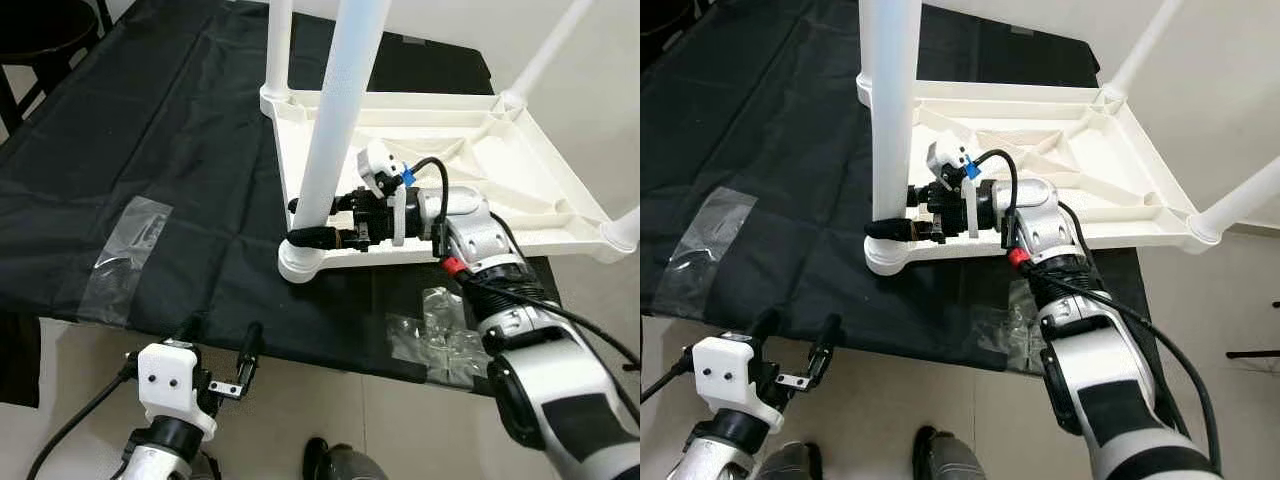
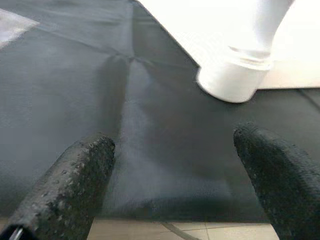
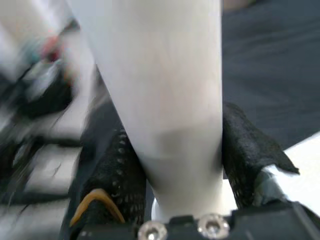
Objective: Building children table
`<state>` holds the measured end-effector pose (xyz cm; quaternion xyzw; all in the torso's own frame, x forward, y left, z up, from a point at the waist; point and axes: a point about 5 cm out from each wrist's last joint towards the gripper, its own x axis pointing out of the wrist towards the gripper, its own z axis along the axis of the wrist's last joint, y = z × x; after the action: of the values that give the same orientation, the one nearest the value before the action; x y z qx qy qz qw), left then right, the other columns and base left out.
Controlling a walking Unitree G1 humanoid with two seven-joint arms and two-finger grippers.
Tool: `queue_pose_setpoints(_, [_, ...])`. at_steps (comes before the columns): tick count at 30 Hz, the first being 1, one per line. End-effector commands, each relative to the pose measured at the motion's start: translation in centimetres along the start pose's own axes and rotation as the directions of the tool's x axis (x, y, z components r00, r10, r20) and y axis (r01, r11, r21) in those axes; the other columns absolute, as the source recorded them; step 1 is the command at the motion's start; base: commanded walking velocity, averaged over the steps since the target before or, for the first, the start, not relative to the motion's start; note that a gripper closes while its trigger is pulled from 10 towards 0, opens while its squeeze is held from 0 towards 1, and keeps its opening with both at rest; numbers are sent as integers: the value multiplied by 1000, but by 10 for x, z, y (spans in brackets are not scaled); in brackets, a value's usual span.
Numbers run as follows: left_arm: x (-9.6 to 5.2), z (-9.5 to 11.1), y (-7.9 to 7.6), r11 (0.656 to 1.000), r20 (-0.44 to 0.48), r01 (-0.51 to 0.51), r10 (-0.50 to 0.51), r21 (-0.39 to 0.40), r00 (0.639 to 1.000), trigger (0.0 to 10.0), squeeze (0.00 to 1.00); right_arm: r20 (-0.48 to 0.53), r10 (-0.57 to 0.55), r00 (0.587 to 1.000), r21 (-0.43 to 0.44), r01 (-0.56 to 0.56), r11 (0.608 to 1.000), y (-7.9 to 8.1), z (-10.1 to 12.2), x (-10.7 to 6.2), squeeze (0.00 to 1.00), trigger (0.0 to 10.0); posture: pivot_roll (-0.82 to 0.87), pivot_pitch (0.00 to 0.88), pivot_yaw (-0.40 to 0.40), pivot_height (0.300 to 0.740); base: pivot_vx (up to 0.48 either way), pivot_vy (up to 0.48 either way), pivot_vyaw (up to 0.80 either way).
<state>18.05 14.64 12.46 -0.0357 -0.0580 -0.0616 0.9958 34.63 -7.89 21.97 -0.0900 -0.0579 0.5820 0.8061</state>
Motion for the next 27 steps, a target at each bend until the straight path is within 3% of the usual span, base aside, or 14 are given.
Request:
queue_pose_setpoints(1, [-2,-7,-1,1000,-28,4,-4,2,1000,10000,0,-120,-282,952,124,296,947,7,-29,4,0,0,109,201,-176,740,0,0,0])
queue_pose_setpoints(2, [-2,-7,-1,1000,-28,4,-4,2,1000,10000,0,-120,-282,952,124,296,947,7,-29,4,0,0,109,201,-176,740,0,0,0])
queue_pose_setpoints(3, [0,-7,0,1000,-27,3,-3,2,1000,10000,0,-163,-448,879,200,474,858,12,-40,6,0,0,105,196,-176,740,0,0,0])
queue_pose_setpoints(5, [7,-9,2,1000,-23,7,-7,8,1000,10000,0,-336,-507,794,274,597,754,72,-83,11,0,0,100,178,-164,740,0,0,0])
queue_pose_setpoints(9, [13,-11,2,1000,-21,16,-16,12,1000,10000,0,-352,-458,816,289,560,776,96,-88,19,0,0,82,159,-161,740,0,0,0])
queue_pose_setpoints(13, [17,-13,3,1000,-18,14,-14,9,1000,10000,0,-318,-428,846,287,516,807,91,-75,27,0,0,69,135,-169,740,0,0,0])
queue_pose_setpoints(14, [18,-14,4,1000,-16,12,-11,8,1000,10000,0,-313,-422,851,283,507,814,90,-70,29,0,4157,69,135,-169,740,0,0,0])
queue_pose_setpoints(15, [18,-14,4,1000,-16,12,-11,8,1000,10000,0,-313,-422,851,283,507,814,90,-70,29,0,4157,69,135,-169,740,0,0,0])
queue_pose_setpoints(16, [20,-14,4,1000,-13,8,-8,10,1000,10000,0,-313,-392,865,282,479,831,91,-66,31,0,10000,75,123,-168,740,0,0,0])
queue_pose_setpoints(18, [21,-15,5,1000,-11,7,-7,13,1000,10000,0,-304,-358,883,289,444,848,93,-60,32,0,10000,78,125,-166,740,0,0,0])
queue_pose_setpoints(19, [22,-15,5,1000,-9,6,-6,15,1000,10000,0,-276,-320,906,284,395,873,91,-52,30,678,10000,81,123,-162,740,0,0,0])
queue_pose_setpoints(20, [22,-15,5,1000,-9,6,-6,15,1000,10000,0,-276,-320,906,284,395,873,91,-52,30,678,10000,81,123,-162,740,0,0,0])
queue_pose_setpoints(21, [22,-15,6,1000,-8,5,-5,16,1000,10000,0,-241,-280,929,284,344,895,88,-45,29,1000,10000,81,124,-159,740,0,0,0])
queue_pose_setpoints(27, [20,-14,4,1000,-4,7,-7,15,1000,10000,0,-42,-104,994,228,111,967,61,-13,6,1000,10000,80,152,-158,740,0,0,0])
